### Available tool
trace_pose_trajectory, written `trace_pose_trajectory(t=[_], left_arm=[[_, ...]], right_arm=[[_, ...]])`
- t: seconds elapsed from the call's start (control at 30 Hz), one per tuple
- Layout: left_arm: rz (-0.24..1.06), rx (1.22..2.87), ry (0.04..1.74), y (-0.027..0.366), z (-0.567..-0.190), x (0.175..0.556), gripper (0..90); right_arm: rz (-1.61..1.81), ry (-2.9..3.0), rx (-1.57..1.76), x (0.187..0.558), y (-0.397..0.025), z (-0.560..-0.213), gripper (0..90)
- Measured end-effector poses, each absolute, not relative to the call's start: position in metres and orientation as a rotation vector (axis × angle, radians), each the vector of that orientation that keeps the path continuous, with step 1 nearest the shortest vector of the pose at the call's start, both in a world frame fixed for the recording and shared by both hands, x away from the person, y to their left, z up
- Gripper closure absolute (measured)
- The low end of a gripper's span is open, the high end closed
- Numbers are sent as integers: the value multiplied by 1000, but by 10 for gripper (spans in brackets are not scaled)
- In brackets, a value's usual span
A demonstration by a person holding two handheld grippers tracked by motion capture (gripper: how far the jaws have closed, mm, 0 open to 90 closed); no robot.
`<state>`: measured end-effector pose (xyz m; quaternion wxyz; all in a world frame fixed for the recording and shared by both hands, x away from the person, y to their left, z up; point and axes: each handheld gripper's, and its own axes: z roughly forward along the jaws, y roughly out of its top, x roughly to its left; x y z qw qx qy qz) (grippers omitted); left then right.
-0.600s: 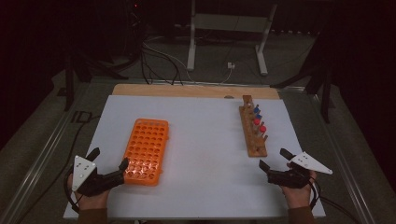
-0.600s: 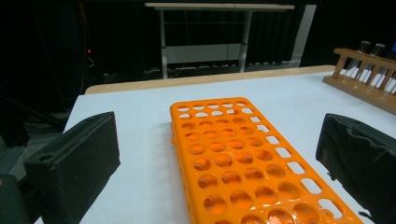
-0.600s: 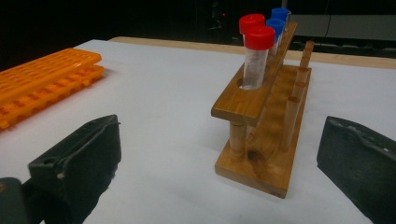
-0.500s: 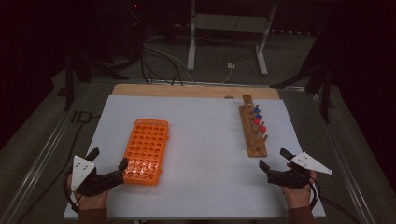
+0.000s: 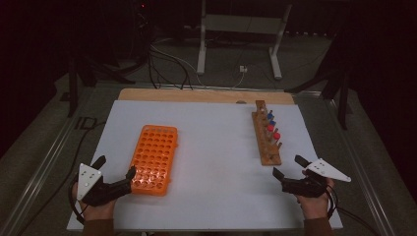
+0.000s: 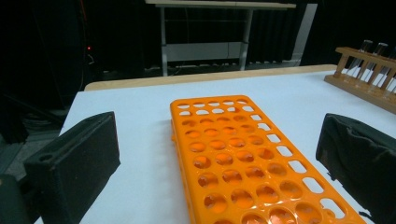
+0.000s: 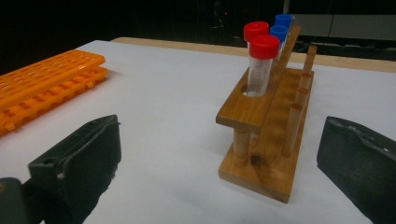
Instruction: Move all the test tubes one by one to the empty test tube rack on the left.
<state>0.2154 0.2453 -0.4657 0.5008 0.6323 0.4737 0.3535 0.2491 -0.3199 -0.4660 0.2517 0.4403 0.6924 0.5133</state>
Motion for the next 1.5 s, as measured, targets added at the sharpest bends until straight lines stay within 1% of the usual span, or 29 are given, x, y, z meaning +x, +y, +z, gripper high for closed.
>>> trace_pose_trajectory(t=[0.3, 0.67, 1.03, 1.27, 1.3, 1.4, 1.47, 1.5], left_arm=[[859, 1523, 1154, 245, -467, 216, 4], [863, 1528, 1160, 244, -469, 217, 4], [865, 1531, 1159, 243, -469, 217, 4], [863, 1541, 1153, 241, -470, 218, 4], [861, 1543, 1152, 240, -470, 218, 4], [863, 1553, 1145, 239, -470, 218, 4], [862, 1554, 1145, 239, -470, 218, 4], [863, 1554, 1145, 239, -470, 218, 4]], right_arm=[[1392, 1896, 1187, 262, -315, -450, 2], [1369, 1906, 1194, 293, -317, -429, 1], [1317, 1956, 1232, 323, -315, -434, 2], [1282, 1961, 1233, 333, -314, -440, 2], [1265, 1972, 1234, 336, -312, -442, 6], [1266, 1988, 1252, 339, -312, -445, 64], [1265, 1993, 1259, 341, -312, -446, 74], [1266, 1999, 1271, 343, -311, -449, 138]])
